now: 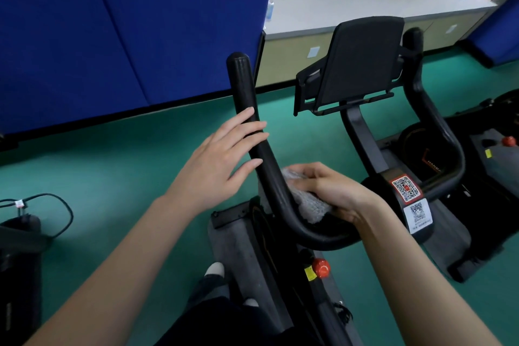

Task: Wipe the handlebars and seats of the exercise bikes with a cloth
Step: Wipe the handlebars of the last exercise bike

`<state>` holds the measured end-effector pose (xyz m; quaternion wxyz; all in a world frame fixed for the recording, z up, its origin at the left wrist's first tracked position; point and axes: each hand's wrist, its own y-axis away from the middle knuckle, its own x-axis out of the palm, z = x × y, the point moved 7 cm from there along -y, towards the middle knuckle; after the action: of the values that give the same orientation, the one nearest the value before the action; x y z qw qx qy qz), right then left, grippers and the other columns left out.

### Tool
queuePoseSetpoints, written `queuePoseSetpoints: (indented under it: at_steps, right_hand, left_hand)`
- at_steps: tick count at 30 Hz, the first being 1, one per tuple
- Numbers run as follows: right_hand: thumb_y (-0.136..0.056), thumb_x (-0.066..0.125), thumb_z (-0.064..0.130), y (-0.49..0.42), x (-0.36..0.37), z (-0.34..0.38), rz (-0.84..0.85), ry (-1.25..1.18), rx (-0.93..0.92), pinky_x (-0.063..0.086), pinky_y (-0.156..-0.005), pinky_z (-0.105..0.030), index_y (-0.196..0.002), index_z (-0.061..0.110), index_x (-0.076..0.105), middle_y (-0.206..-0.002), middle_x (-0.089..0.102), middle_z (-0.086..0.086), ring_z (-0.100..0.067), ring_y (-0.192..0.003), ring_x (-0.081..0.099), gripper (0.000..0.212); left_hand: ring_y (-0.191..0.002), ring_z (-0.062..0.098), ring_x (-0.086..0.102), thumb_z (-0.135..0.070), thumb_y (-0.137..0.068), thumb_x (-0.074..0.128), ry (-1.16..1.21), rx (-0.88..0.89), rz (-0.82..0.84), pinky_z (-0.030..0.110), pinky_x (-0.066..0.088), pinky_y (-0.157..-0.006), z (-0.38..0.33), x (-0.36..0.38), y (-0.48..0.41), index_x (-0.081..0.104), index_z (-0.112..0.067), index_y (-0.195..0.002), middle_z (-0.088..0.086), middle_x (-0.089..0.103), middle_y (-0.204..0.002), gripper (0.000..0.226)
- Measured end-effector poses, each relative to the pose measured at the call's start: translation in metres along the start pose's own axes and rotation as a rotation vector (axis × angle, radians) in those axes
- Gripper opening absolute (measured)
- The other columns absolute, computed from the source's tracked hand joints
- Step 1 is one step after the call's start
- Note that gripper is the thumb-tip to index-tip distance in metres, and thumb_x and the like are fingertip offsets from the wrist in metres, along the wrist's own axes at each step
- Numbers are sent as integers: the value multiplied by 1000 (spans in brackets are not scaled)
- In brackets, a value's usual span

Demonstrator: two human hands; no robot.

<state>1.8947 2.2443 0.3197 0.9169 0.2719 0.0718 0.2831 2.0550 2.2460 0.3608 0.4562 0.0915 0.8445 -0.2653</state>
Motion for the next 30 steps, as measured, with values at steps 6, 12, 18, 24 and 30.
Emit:
queuePoseSetpoints:
  at_steps: [6,12,18,24,30]
  right_hand:
    - [-92,48,-6,-8,6,3,47,-66,13,56,-72,-30,-115,-6,59,-98,67,-22,-24,-76,68,25]
    - [-93,51,-3,8,7,7,243,226,24,51,-91,-33,-113,-5,62,-109,68,-20,-23,-94,66,22]
    - [-91,59,9,45,-19,22,53,662,-46,51,-71,-39,-86,12,69,-79,69,-13,-15,-73,61,11]
    - [-83,61,1,73,5,44,-682,637,-416,45,-85,-13,-109,16,72,-102,72,1,-8,-95,63,32]
    - [-68,57,-16,85,41,28,-619,823,-525,47,-84,-28,-109,8,71,-103,67,-6,-25,-93,57,49]
  left_hand:
    - [-145,9,13,-38,-98,40,9,-7,5,42,30,-113,0,1,0,49,-16,-134,-8,39,-147,44]
    - [-145,9,14,-37,-97,41,5,3,3,38,30,-112,-1,2,0,49,-16,-134,-8,40,-146,43]
    - [-145,11,15,-35,-97,42,1,3,8,43,33,-112,-1,1,-1,50,-14,-133,-7,41,-145,42]
    - [-144,16,19,-32,-96,47,-18,5,-28,45,34,-110,-9,0,-1,54,-11,-129,-2,46,-142,40]
    - [-141,15,28,-32,-95,46,-17,38,-19,32,27,-105,-21,3,3,61,-15,-122,-4,52,-136,35]
